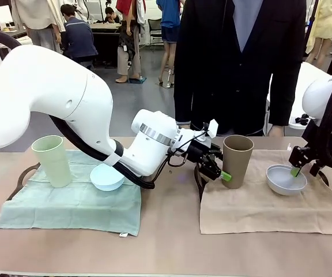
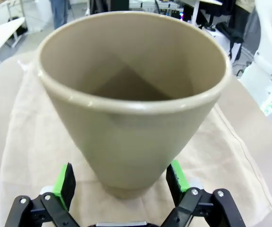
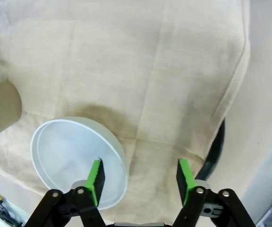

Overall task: Set up a tray with a mat and arrange the tableware.
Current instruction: Place the Picnic Bowl and Reusable plastic cup back onto the Handle tray in front of the human's position.

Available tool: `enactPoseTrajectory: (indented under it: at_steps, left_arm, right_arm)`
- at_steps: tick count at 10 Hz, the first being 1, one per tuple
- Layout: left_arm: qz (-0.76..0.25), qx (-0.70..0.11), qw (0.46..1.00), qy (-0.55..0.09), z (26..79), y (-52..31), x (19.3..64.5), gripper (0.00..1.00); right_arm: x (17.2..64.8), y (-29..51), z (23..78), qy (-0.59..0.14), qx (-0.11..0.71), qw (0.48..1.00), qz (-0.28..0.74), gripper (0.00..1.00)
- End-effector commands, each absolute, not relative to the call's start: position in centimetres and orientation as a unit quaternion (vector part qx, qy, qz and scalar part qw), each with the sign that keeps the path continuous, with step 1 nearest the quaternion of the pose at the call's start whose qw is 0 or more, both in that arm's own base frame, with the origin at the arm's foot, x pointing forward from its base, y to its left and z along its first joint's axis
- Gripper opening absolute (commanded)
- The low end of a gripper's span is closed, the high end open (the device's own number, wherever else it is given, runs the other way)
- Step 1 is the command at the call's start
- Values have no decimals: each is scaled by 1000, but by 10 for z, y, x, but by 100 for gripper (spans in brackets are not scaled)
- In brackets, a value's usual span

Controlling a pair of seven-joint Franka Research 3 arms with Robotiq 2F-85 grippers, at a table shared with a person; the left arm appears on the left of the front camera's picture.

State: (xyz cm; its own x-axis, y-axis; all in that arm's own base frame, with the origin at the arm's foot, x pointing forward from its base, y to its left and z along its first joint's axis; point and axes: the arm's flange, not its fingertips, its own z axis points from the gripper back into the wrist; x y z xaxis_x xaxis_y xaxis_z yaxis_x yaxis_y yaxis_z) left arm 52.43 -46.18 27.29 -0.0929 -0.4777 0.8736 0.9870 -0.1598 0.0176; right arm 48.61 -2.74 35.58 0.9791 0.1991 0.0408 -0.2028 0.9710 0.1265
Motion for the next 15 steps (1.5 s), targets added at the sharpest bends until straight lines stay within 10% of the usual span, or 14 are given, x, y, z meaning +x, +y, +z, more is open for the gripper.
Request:
enactPoseTrajectory:
  at_steps: [1,11,15]
  left_arm:
    - [-657,-359,600,-280,288,-452,517,100]
    - [-548,-113,820,-118,498,-390,423,100]
    - [-565,-117,804,-143,488,-383,427,100]
  right_arm:
    - [478,-38,366,-20,48,994,99,100]
    - [412,-68,507,-63,14,991,120,93]
    - [412,-69,512,-75,15,991,111,93]
